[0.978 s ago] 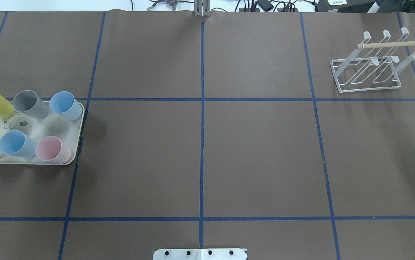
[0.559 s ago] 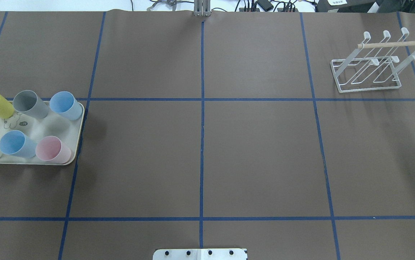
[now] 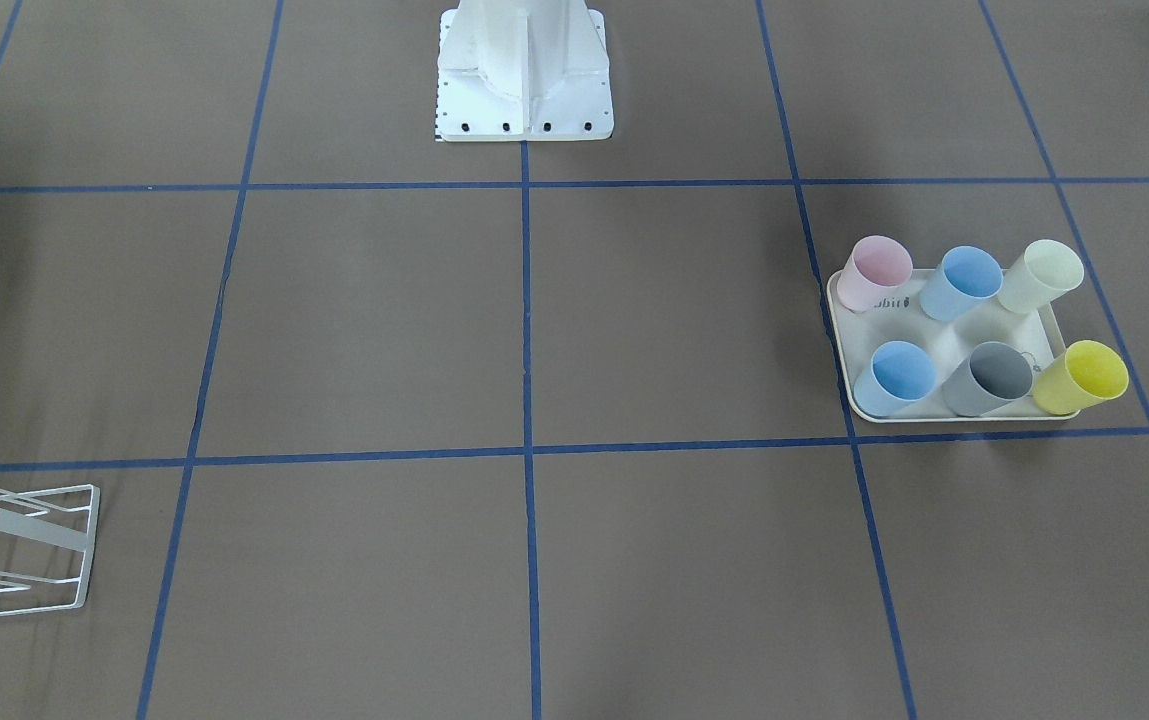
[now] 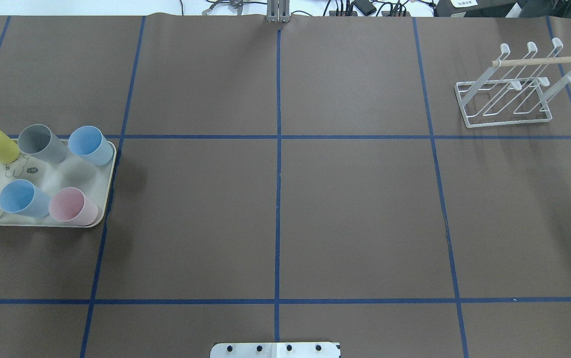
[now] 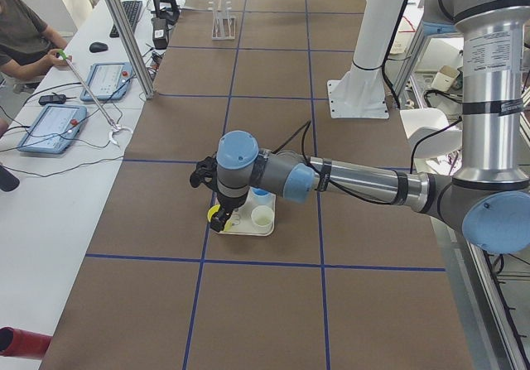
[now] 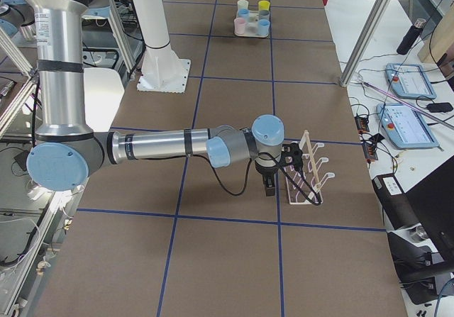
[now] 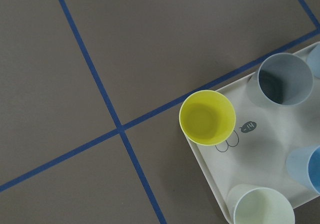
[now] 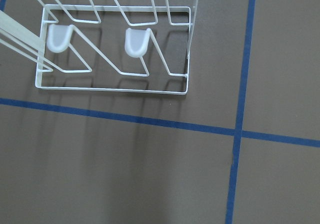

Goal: Transfer IKEA cup to right arm and place on rack

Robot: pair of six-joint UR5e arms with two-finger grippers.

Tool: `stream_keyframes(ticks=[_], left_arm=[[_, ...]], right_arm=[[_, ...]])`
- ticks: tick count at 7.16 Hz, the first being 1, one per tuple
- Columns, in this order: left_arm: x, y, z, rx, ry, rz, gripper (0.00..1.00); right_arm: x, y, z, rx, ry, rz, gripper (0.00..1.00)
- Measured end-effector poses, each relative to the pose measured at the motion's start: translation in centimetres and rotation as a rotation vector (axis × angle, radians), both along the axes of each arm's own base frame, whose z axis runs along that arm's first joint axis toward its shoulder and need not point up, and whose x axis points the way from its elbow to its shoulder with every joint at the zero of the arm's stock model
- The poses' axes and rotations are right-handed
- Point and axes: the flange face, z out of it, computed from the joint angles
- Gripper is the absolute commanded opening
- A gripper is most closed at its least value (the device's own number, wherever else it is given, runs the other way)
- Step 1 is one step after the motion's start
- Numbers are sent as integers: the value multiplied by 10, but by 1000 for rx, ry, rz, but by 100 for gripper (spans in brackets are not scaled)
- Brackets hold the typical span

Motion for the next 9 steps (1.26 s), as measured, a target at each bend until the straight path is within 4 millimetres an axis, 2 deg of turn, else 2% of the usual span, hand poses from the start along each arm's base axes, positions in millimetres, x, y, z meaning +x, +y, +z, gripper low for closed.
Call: stream_keyframes(ticks=[2, 4, 5, 8, 9], left_arm=[[21, -2, 18, 15, 6, 46, 99], [73, -1, 32, 11, 17, 147, 99], [91, 1, 40, -9, 17, 174, 99], [121, 8, 68, -62, 8, 232, 98], [127, 10, 76, -68, 9, 246, 92]], right_arm=[[0, 5, 6, -10, -2, -2, 100], [1, 9, 14, -26, 1, -2, 100], [0, 10, 15, -28, 0, -3, 100], [0, 11, 16, -30, 0, -5, 100], [0, 11, 17, -31, 0, -5, 100]])
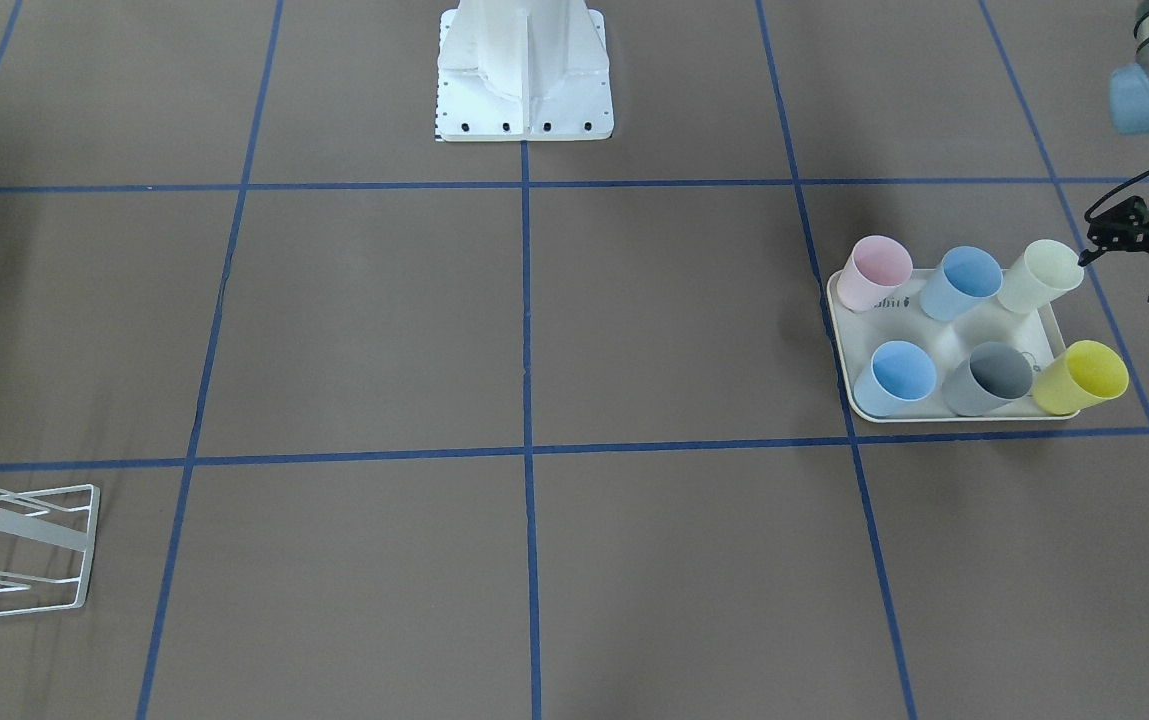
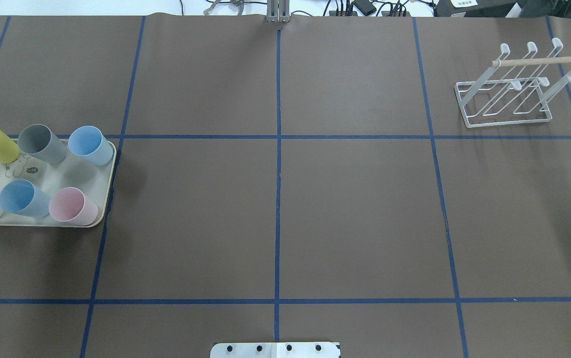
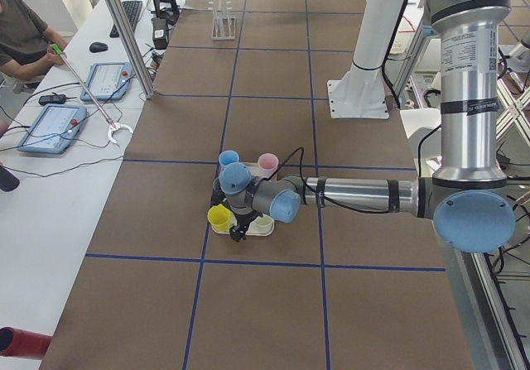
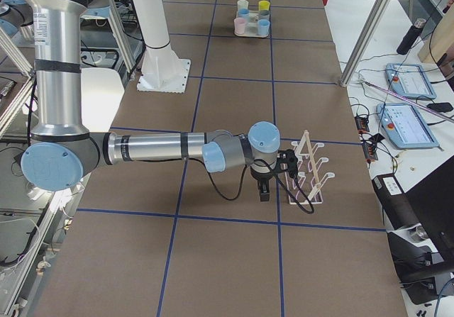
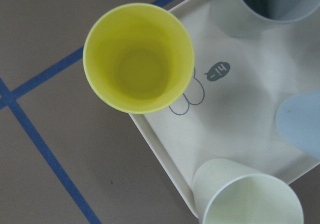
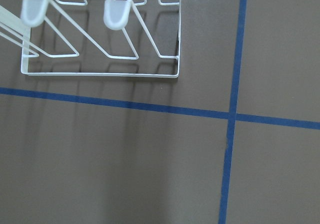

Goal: Transfer IKEA cup to right arm and place on rack

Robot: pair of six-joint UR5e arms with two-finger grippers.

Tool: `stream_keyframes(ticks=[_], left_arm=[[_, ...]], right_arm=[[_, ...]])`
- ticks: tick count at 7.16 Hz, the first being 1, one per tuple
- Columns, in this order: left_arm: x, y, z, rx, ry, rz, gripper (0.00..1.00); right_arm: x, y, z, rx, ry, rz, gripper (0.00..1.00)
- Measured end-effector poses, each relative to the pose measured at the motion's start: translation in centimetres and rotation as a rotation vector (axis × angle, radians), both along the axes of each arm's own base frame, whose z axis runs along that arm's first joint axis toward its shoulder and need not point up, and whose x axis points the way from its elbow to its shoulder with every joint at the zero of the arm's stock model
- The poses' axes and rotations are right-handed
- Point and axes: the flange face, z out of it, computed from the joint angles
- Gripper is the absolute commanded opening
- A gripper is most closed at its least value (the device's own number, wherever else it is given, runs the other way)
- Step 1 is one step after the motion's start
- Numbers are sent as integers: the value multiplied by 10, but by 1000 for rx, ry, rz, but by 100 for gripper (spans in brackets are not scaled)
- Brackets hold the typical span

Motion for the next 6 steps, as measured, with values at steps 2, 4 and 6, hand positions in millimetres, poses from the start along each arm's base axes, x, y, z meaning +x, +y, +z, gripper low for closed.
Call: stream_keyframes(ticks=[2, 4, 6], left_arm=[[8, 3, 8, -8, 0, 18, 72], [11, 3, 14, -15, 0, 25, 51], [12, 2, 17, -19, 1, 26, 4]], right_arm=[[0, 1, 1, -2, 0, 0, 100], [0, 3, 4, -8, -1, -1, 100], [0, 4, 5, -12, -1, -1, 100]])
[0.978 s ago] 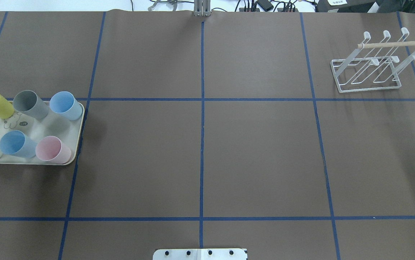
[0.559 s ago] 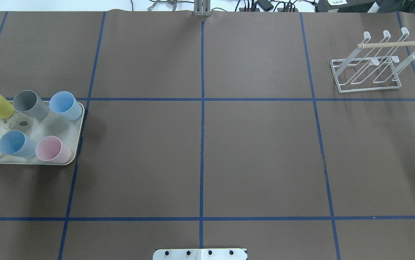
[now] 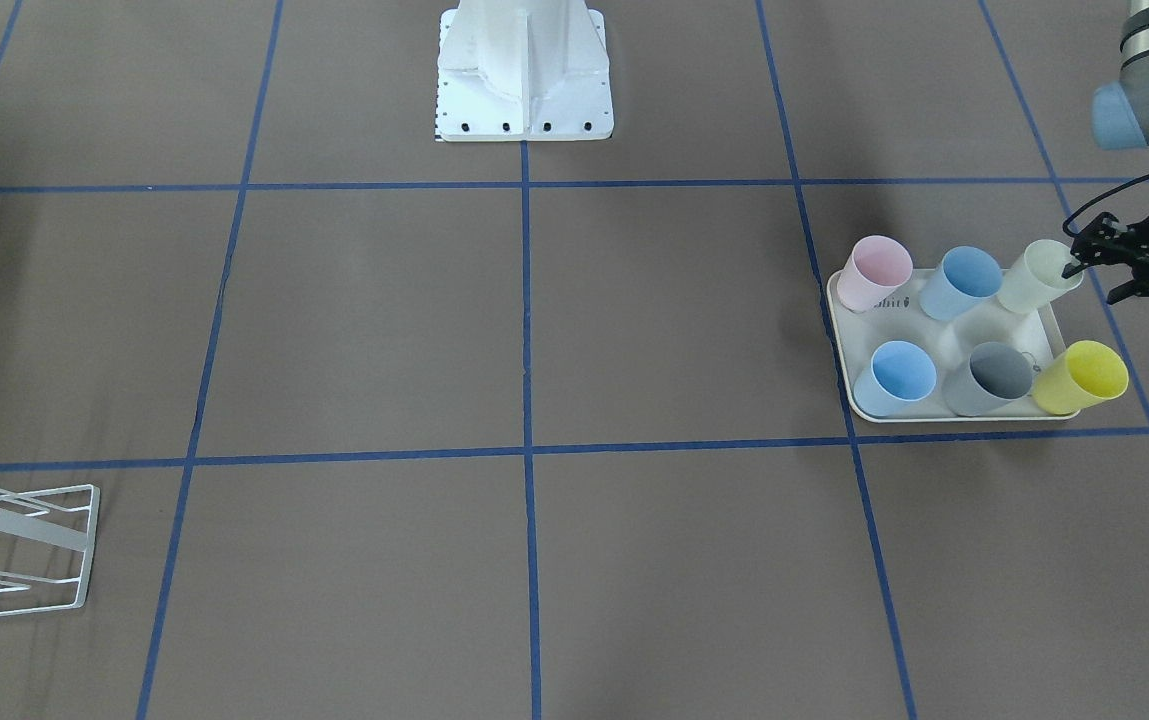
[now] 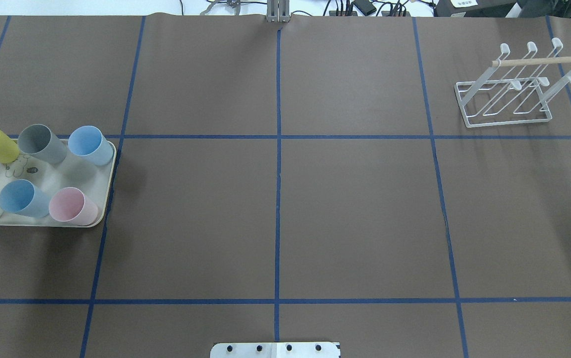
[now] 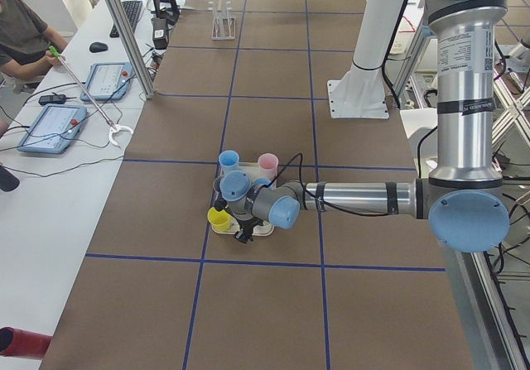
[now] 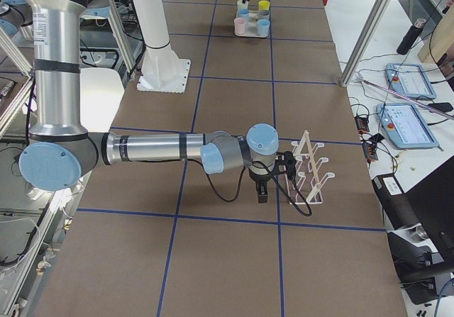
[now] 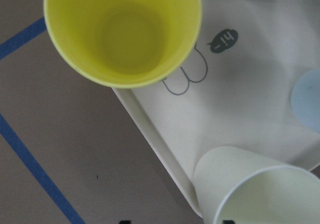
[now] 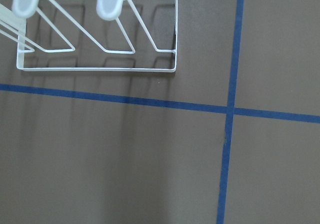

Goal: Transfer IKEA cup to right arm and place on rack

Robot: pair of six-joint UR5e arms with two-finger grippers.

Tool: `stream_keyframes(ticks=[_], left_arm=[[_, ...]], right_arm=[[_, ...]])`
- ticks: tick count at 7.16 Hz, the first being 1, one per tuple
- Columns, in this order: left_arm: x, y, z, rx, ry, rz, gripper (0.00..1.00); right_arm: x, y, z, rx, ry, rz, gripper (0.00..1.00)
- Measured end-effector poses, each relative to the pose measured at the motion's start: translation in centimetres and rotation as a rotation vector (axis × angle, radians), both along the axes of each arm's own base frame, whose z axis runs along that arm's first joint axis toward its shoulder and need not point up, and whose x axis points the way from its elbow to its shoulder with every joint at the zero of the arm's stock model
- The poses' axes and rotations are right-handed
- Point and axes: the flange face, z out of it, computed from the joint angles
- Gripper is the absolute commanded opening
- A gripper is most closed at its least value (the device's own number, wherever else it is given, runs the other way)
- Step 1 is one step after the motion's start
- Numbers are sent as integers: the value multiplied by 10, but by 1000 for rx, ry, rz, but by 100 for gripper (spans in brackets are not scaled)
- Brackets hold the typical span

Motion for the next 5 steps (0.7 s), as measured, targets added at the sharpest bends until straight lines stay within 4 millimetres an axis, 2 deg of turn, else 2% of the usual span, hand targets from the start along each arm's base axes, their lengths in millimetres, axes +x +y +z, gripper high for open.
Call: stream_keyframes(ticks=[1, 3, 4, 5], left_arm=[[1, 0, 0, -10, 4, -5, 0], [2, 2, -6, -59, 43, -25, 0], [1, 3, -13, -61, 57, -33, 0], [-9, 0, -27, -41, 68, -56, 0]], right_arm=[[0, 0, 0, -1, 0, 0, 100], [0, 0, 1, -1, 1, 0, 100], [0, 0, 1, -1, 2, 0, 100], [0, -1, 0, 3, 3, -1, 100]])
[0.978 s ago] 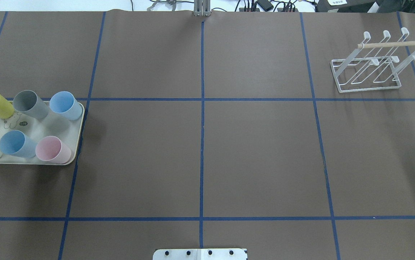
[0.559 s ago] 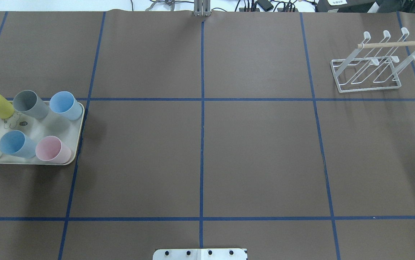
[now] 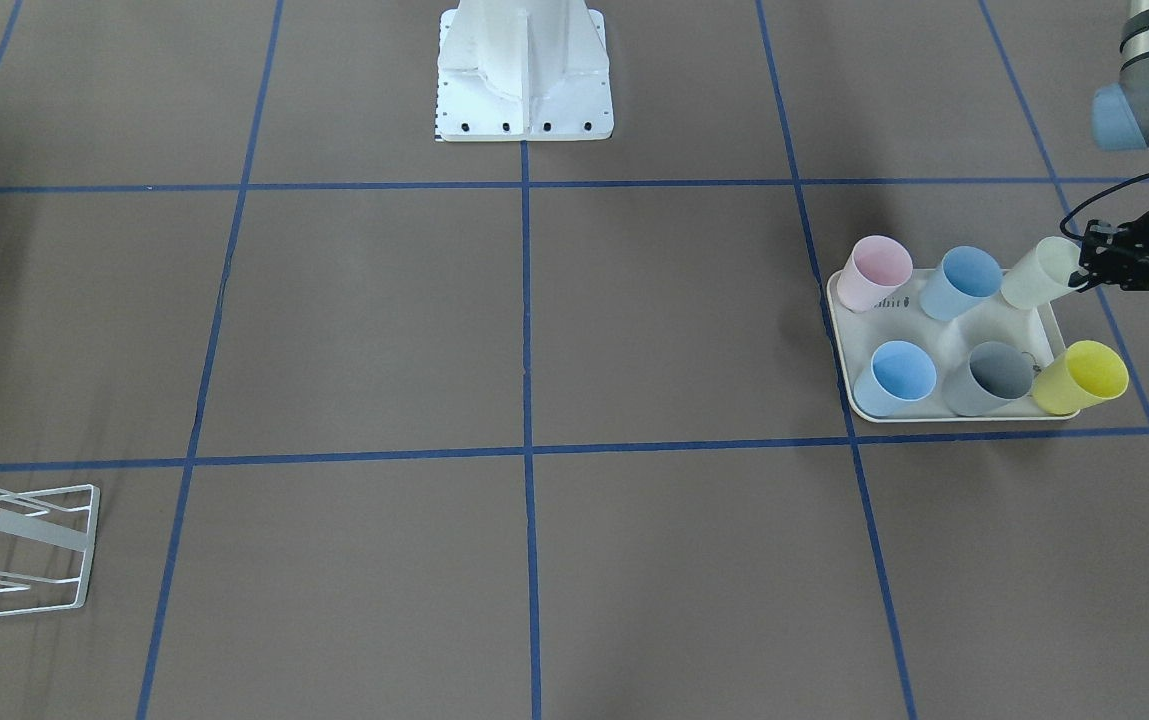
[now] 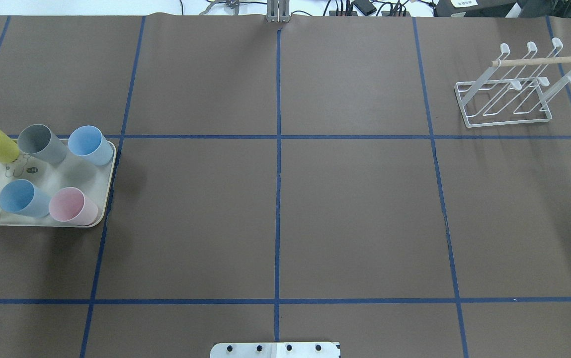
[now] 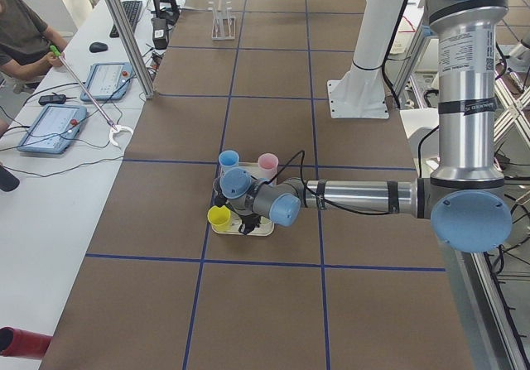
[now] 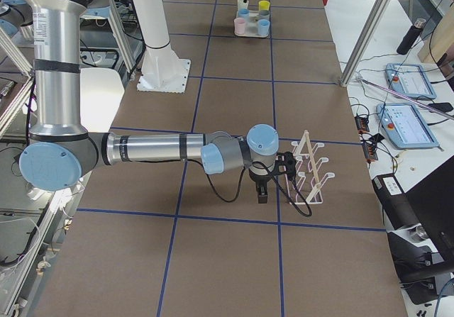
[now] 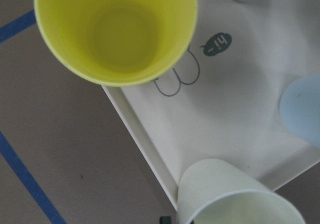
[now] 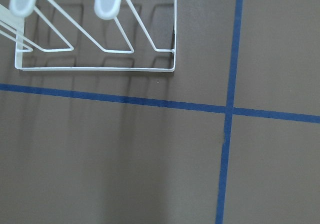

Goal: Transfer IKEA cup to right arm and place on rack

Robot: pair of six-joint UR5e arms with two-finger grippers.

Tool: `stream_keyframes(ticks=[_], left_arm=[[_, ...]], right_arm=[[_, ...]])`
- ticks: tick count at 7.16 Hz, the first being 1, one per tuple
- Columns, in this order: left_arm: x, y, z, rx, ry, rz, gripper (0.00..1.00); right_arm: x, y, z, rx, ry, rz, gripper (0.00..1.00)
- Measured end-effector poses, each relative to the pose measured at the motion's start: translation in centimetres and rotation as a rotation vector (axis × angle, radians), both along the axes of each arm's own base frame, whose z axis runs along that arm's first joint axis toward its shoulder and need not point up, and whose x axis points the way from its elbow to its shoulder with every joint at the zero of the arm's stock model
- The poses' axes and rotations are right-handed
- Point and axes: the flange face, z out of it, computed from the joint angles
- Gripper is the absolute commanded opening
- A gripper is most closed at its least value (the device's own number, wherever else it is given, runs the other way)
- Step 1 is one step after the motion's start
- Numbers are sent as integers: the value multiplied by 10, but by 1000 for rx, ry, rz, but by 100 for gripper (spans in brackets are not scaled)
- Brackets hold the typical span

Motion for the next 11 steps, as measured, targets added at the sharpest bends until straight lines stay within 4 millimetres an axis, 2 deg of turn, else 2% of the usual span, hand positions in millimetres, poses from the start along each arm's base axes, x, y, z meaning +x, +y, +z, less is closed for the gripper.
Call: stream_keyframes(ticks=[1, 3, 4, 6, 7, 8, 9, 11], left_arm=[[-26, -8, -16, 29, 8, -58, 0], [-94, -18, -50, 72, 13, -204, 0], [-115, -19, -79, 82, 13, -251, 0], [-126, -15, -163, 96, 32, -327, 0], [-120, -8, -204, 80, 51, -373, 0], [-97, -6, -241, 35, 84, -401, 0], [-63, -10, -279, -29, 129, -415, 0], [13, -19, -348, -153, 207, -400, 0]], right_arm=[[-1, -1, -3, 5, -1, 0, 100], [-12, -5, -14, 34, -10, -22, 100], [-29, -8, -25, 78, -20, -53, 100], [-70, -8, -51, 169, -76, -84, 100], [-94, -4, -64, 174, -126, -78, 100], [-122, 3, -84, 154, -184, -55, 100], [-152, 10, -111, 124, -249, -27, 100], [-215, 12, -180, 45, -363, 9, 100]])
